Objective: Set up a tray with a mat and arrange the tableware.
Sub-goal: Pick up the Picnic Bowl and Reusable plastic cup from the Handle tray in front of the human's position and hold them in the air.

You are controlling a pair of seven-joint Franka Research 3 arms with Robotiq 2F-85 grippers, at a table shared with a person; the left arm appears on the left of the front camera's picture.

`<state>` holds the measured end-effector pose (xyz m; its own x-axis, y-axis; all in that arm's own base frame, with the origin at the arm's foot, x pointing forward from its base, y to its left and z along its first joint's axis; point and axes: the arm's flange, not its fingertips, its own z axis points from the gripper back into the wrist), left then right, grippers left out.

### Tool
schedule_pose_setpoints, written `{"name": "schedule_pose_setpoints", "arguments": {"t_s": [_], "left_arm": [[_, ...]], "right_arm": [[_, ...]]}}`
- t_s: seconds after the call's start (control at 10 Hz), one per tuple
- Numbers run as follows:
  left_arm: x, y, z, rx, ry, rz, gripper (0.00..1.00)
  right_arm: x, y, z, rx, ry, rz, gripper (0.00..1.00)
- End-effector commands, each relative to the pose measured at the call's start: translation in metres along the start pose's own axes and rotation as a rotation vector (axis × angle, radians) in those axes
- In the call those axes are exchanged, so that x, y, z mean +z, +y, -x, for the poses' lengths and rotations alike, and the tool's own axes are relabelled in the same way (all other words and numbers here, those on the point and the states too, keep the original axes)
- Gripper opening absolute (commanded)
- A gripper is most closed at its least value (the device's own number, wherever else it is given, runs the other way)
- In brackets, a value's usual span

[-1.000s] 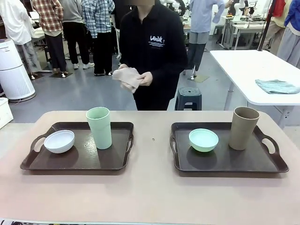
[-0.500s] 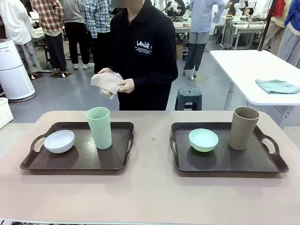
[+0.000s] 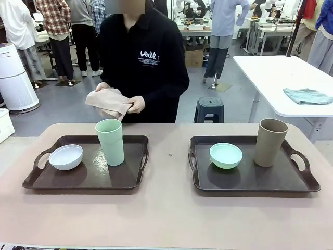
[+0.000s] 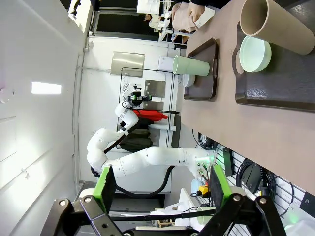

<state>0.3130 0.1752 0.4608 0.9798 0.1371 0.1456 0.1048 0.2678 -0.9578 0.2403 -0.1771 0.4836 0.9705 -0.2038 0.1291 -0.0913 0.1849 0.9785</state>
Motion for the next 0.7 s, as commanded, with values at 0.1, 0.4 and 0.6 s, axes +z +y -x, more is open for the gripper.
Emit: {"name": "schedule_pose_setpoints", "arguments": {"t_s": [0.1,0.4,0.6], "left_arm": [[-0.0023,0.0019,0.0015,-0.027,-0.018,0.022,1.0],[-0.0023,0.0019,0.0015,-0.027,-0.018,0.022,1.0],[-0.0023,0.0019,0.0015,-0.027,-0.018,0.022,1.0]], "right_arm": [[-0.0012,-0.003,0.0035,0.018,0.008,0.016,1.0],[-0.0012,-0.003,0.0035,0.018,0.008,0.016,1.0],[-0.0012,-0.003,0.0035,0.018,0.008,0.016,1.0]]}}
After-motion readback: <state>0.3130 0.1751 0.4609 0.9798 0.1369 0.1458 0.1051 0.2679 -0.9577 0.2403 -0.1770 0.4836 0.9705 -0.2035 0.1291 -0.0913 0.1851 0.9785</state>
